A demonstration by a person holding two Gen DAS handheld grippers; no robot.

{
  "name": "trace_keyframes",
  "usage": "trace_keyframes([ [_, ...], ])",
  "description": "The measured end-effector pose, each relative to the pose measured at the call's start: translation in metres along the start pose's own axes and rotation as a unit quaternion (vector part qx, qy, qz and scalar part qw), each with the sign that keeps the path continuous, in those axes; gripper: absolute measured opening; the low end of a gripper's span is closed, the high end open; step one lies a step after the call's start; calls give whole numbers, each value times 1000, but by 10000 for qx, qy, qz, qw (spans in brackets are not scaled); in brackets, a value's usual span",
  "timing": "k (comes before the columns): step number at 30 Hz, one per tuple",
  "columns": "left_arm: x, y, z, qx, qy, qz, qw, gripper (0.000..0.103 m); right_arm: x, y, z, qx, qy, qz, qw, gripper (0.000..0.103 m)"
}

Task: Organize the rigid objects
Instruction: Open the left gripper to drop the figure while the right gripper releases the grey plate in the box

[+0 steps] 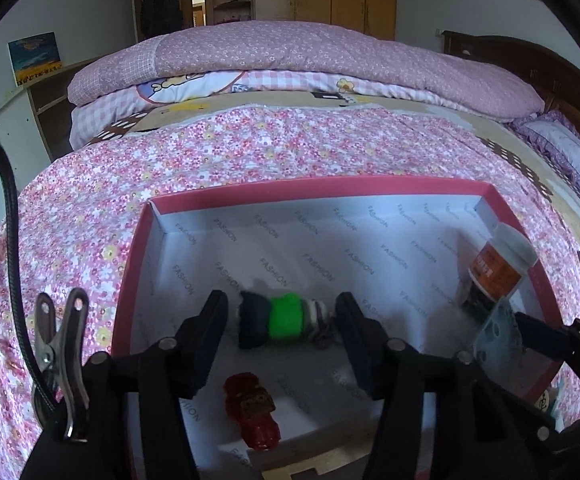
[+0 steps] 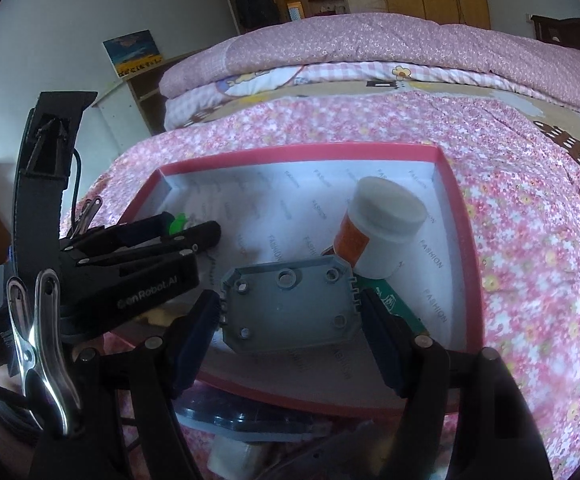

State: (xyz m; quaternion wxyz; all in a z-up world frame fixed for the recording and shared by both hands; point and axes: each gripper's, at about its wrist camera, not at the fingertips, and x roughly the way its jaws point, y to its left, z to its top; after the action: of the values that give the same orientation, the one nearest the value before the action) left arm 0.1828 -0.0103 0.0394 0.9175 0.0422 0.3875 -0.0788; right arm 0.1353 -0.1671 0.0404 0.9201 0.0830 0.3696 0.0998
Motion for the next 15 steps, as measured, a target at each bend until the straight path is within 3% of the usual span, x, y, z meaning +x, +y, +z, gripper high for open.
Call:
trace_keyframes([
  [15, -7, 9, 2, -395, -63, -23, 9992, 61, -1, -4, 1, 175, -22, 53, 9998, 75],
])
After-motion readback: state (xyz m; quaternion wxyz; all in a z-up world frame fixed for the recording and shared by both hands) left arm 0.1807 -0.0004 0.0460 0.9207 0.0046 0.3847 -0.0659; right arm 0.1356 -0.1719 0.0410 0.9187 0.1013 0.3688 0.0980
